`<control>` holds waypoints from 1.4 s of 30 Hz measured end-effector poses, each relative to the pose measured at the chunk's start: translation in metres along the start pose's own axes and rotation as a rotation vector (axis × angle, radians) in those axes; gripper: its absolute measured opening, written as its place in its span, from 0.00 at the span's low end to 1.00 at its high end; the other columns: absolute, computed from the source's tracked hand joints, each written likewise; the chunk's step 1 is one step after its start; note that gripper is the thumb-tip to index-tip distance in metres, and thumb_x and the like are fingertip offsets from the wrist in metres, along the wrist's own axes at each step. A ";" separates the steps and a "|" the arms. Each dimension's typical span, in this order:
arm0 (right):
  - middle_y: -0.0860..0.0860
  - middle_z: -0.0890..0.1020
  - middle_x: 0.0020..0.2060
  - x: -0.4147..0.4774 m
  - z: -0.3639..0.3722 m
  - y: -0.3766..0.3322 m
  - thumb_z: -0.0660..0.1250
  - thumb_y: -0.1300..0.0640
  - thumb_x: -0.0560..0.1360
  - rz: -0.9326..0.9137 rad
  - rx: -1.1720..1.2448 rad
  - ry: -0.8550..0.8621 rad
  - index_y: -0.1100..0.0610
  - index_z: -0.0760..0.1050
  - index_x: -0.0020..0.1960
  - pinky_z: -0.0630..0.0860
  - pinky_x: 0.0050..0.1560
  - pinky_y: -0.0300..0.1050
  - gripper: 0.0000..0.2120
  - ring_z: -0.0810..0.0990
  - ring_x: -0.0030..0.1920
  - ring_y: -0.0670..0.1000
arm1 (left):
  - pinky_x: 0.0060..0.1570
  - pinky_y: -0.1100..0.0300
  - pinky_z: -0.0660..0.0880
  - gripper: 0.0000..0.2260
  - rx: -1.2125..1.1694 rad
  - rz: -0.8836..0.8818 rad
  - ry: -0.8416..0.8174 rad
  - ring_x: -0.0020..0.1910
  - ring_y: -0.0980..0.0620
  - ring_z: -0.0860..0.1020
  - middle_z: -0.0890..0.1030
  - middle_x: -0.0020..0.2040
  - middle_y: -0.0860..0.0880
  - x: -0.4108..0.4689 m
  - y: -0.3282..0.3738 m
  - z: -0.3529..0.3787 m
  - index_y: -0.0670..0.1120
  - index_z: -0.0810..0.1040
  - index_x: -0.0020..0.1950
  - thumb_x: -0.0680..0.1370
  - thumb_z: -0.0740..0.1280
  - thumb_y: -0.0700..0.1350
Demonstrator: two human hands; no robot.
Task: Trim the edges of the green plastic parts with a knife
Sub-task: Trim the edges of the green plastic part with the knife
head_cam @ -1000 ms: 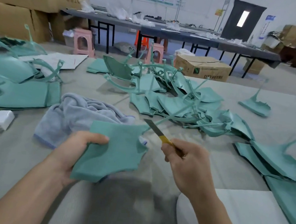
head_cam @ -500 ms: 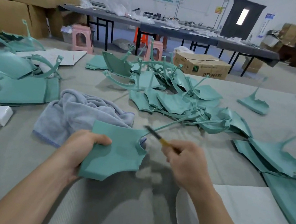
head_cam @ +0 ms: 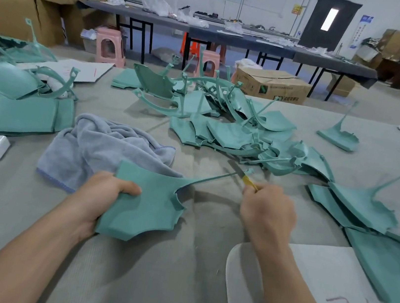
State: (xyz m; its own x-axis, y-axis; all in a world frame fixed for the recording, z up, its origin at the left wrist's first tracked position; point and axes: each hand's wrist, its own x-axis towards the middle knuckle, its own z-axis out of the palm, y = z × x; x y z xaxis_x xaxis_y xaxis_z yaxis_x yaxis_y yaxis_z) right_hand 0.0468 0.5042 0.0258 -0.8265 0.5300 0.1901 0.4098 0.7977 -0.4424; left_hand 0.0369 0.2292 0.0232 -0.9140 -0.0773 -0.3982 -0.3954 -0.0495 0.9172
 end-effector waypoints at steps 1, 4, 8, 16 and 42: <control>0.52 0.82 0.34 0.000 -0.003 0.004 0.60 0.48 0.80 0.000 0.037 0.031 0.55 0.78 0.39 0.75 0.41 0.49 0.16 0.79 0.40 0.61 | 0.30 0.52 0.80 0.09 0.009 0.002 -0.003 0.37 0.37 0.85 0.86 0.43 0.37 0.001 0.000 0.001 0.36 0.82 0.52 0.73 0.70 0.34; 0.48 0.75 0.25 -0.024 0.004 -0.011 0.64 0.51 0.80 -0.266 0.257 -0.175 0.53 0.75 0.33 0.70 0.31 0.48 0.17 0.74 0.29 0.52 | 0.32 0.51 0.81 0.09 0.025 -0.008 -0.003 0.38 0.37 0.85 0.86 0.43 0.37 0.002 -0.001 0.002 0.37 0.83 0.52 0.73 0.70 0.34; 0.49 0.81 0.30 -0.016 0.010 -0.012 0.63 0.50 0.80 -0.207 0.131 -0.213 0.50 0.79 0.35 0.71 0.34 0.45 0.16 0.78 0.34 0.55 | 0.31 0.51 0.81 0.10 0.017 -0.014 -0.013 0.39 0.37 0.86 0.86 0.44 0.36 0.003 -0.002 0.001 0.36 0.82 0.53 0.73 0.70 0.34; 0.52 0.78 0.27 -0.034 0.017 -0.018 0.64 0.51 0.81 -0.349 0.252 -0.357 0.54 0.79 0.36 0.72 0.31 0.51 0.17 0.72 0.27 0.48 | 0.32 0.51 0.81 0.10 0.037 -0.006 -0.021 0.39 0.38 0.86 0.86 0.44 0.37 0.001 0.001 0.000 0.36 0.82 0.54 0.73 0.70 0.35; 0.47 0.71 0.24 -0.017 0.015 -0.014 0.71 0.54 0.78 -0.627 0.311 -0.471 0.56 0.77 0.34 0.66 0.31 0.41 0.15 0.68 0.27 0.45 | 0.32 0.53 0.81 0.09 0.022 0.023 -0.067 0.40 0.40 0.86 0.86 0.44 0.39 0.004 -0.004 -0.002 0.37 0.82 0.53 0.74 0.71 0.35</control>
State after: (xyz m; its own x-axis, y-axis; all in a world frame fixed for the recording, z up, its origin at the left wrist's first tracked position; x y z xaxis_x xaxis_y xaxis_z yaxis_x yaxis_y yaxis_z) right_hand 0.0490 0.4796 0.0157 -0.9684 -0.2150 0.1263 -0.2467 0.7520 -0.6113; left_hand 0.0345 0.2267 0.0181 -0.9267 -0.0115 -0.3757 -0.3753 -0.0268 0.9265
